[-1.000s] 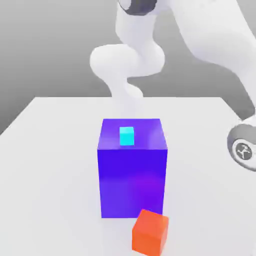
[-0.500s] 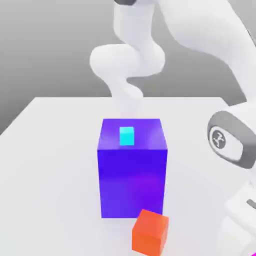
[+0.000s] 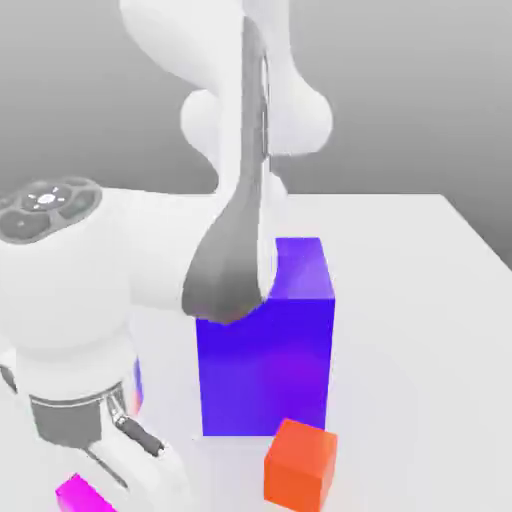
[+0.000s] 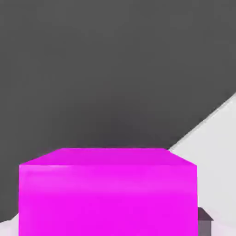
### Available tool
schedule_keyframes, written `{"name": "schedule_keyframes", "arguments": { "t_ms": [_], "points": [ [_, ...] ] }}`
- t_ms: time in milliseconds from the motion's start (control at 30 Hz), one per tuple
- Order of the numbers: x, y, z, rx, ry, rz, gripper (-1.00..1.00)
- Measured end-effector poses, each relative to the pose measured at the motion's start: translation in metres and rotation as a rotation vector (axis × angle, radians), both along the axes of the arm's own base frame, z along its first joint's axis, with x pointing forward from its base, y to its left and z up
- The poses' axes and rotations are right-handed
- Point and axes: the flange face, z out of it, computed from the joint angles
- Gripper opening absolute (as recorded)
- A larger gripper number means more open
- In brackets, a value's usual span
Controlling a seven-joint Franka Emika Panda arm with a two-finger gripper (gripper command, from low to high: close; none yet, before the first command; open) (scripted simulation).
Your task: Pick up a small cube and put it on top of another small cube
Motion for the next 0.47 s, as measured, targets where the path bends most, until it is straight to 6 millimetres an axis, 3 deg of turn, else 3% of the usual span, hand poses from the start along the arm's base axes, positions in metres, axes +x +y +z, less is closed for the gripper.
{"name": "schedule_keyframes", "arguments": {
  "t_ms": [67,133,167,333,367,467],
  "points": [
    [-0.021,-0.048,-0.005,0.001,-0.004,-0.174,-1.00],
    [-0.043,-0.095,-0.029,0.001,-0.006,-0.348,-1.00],
    [-0.053,-0.115,-0.044,0.000,-0.007,-0.425,1.00],
    [-0.053,-0.115,-0.044,0.000,-0.007,-0.425,1.00],
    [-0.059,-0.126,-0.052,-0.001,-0.006,-0.464,1.00],
    [-0.063,-0.135,-0.021,-0.003,-0.006,-0.497,1.00]
  ]
}}
